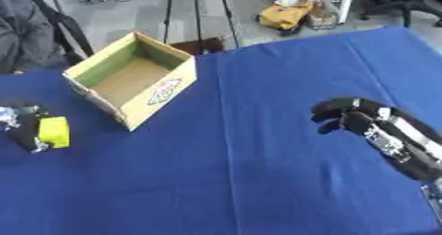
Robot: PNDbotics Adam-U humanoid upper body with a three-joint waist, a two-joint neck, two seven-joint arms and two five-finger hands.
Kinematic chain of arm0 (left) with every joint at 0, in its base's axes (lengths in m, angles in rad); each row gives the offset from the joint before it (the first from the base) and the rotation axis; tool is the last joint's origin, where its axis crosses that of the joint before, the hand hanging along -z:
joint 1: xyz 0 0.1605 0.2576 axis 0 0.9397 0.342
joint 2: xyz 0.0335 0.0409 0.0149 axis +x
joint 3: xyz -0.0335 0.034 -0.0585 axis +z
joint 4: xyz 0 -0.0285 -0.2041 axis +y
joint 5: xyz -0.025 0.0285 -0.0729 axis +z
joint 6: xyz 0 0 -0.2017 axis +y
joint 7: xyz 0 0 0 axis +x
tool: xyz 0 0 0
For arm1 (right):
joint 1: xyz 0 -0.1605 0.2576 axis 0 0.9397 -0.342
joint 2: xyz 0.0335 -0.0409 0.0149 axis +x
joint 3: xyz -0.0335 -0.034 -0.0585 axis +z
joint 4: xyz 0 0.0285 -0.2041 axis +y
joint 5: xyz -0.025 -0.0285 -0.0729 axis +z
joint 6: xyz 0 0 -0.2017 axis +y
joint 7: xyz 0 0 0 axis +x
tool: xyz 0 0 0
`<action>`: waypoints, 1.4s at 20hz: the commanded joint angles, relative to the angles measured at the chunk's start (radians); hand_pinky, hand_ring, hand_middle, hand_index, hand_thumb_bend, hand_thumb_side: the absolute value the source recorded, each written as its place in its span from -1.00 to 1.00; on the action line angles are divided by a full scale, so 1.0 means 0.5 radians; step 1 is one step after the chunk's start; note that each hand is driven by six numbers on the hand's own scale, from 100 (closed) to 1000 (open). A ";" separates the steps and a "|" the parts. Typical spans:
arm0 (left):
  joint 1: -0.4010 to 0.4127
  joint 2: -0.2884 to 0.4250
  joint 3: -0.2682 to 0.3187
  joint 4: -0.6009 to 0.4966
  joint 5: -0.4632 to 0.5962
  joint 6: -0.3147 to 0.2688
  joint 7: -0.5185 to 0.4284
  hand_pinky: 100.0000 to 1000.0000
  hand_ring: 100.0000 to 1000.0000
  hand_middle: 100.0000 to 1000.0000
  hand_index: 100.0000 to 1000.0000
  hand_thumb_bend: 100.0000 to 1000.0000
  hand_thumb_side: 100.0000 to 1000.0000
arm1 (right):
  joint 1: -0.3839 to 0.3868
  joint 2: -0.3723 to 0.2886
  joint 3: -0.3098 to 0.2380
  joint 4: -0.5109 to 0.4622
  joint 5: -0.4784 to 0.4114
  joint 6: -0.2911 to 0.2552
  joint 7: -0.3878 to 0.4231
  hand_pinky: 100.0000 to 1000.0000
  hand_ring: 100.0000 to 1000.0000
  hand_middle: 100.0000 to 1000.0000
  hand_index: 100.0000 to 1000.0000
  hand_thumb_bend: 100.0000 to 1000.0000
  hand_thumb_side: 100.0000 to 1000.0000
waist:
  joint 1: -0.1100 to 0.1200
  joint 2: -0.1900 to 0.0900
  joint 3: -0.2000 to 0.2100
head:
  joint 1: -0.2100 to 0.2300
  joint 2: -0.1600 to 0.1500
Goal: Pick up objects on the table and place them in the box.
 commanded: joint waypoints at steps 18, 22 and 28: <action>-0.293 -0.318 0.009 0.029 -0.284 0.259 0.539 -0.07 -0.13 -0.11 0.26 -1.00 -0.76 | -0.039 -0.034 0.000 -0.015 -0.019 0.005 0.036 0.39 0.56 0.51 0.66 -1.00 0.56 | 0.015 -0.031 -0.106 | 0.047 -0.050; -0.276 -0.372 0.021 0.172 -0.434 0.343 0.663 -0.02 -0.09 -0.07 0.31 -1.00 -0.76 | -0.047 -0.034 0.001 -0.015 -0.012 0.004 0.040 0.39 0.56 0.51 0.66 -1.00 0.56 | 0.021 -0.017 -0.126 | 0.044 -0.062; -0.260 -0.392 0.010 0.226 -0.532 0.388 0.791 0.07 -0.01 0.04 0.49 -0.54 -0.42 | -0.055 -0.029 0.002 -0.013 -0.016 0.005 0.045 0.39 0.56 0.51 0.66 -1.00 0.56 | 0.019 -0.014 -0.129 | 0.046 -0.072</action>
